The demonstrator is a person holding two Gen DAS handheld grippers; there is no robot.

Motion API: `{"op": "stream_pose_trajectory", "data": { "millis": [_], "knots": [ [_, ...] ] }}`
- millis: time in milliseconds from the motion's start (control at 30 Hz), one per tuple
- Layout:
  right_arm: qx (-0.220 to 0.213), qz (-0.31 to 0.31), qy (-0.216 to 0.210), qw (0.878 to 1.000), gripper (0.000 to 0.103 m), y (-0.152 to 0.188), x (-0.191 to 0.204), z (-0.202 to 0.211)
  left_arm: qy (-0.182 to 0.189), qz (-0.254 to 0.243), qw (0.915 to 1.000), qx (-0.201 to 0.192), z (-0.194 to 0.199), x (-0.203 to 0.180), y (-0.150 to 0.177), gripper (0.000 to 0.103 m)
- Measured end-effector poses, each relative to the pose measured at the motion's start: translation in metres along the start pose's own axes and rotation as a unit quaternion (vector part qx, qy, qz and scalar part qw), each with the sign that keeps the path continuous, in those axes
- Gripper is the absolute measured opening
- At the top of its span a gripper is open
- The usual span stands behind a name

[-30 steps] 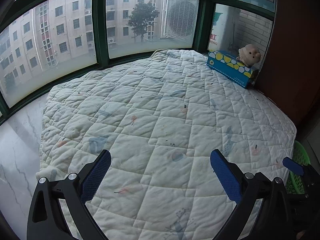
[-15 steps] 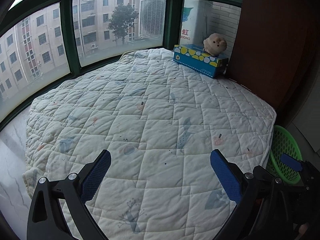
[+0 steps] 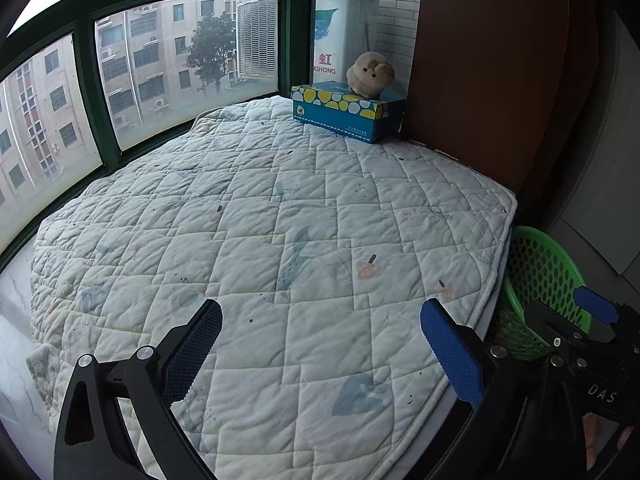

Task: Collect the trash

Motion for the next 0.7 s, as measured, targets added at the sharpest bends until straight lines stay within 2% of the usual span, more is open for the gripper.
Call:
{"op": "stream_pose_trajectory", "data": {
  "millis": [400,700],
  "knots": [
    [-0.005,-0.015,0.017,1.0,0.098,0.003,-0.021,0.01,0.01,-0.01,0.9999,-0.009,0.004,-0.02,-0.002,0.096],
    [-0.003,-0.023,0.021,1.0,0.098,0.005,-0.027,0.011,0.002,-0.022,0.9997,-0.01,0.004,-0.027,-0.003,0.096]
  ]
}}
Point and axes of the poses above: each gripper's, at about its wrist camera, not at the fingertips, and z roughly against the way its jaws point, x to its left, y to its underside, the point moved 7 cm from there along -z, roughly the way its jaws point, and after that the axes turned 5 degrees about z, right-handed, at the moved point
